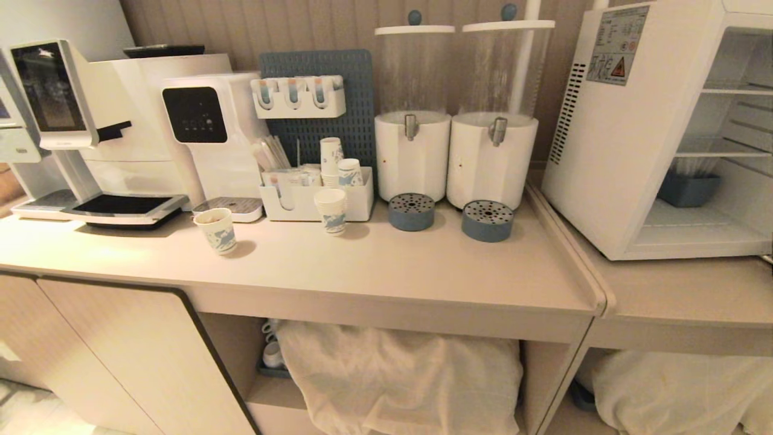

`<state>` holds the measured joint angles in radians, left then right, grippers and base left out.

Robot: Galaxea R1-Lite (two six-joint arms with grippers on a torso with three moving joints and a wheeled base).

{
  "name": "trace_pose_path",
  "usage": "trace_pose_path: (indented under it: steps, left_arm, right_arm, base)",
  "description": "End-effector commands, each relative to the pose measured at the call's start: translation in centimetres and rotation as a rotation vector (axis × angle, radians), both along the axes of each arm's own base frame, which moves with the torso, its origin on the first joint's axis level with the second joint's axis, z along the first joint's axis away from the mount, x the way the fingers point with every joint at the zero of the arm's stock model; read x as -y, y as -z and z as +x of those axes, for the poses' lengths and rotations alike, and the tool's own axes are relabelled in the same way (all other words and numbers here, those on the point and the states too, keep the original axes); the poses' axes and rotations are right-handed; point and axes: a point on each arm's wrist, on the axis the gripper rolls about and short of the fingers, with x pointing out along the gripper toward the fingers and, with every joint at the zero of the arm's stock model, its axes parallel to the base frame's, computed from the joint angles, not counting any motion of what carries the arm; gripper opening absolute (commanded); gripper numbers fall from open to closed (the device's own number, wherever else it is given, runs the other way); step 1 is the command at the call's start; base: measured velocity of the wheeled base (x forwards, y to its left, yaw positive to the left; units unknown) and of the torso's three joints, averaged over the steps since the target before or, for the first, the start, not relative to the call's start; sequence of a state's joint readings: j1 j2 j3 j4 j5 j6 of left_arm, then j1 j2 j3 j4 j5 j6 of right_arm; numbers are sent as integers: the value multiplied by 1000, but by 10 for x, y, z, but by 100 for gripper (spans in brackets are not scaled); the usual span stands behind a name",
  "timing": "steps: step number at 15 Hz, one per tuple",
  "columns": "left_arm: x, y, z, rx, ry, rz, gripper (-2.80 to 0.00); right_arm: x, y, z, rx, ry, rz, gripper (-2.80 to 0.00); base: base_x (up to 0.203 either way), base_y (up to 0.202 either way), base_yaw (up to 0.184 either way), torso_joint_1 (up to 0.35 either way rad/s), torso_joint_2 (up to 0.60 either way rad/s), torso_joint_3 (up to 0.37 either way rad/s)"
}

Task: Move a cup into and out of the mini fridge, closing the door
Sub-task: Place the ceramic cup on the table

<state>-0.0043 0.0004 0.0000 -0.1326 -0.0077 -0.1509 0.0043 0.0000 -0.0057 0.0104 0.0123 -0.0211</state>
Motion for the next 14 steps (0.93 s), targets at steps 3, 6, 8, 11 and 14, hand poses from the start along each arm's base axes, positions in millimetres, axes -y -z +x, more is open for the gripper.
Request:
trace_pose_path:
  steps: [3,6,8,11,14]
  left_arm:
    - [0,11,3,-33,-1,-1,-280]
    - [0,11,3,-33,0,-1,-280]
    - [0,11,3,-33,0,-2,-280]
    - [0,11,3,-33,0,-1,-280]
    - [0,11,3,-33,1,-2,-280]
  right_arm:
    - [0,0,0,-1,0,0,-280]
    - [0,0,0,-1,0,1,-280]
    - [0,0,0,-1,0,1,-280]
    - [0,0,0,-1,0,1,-280]
    - [0,0,0,-1,0,0,-280]
  base:
    - [0,192,-1,3,5,1]
    - [0,191,-1,2,1,7]
    - [0,191,1,2,-1,6]
    - [0,190,-1,1,6,4]
    - [0,194,-2,2,3,1]
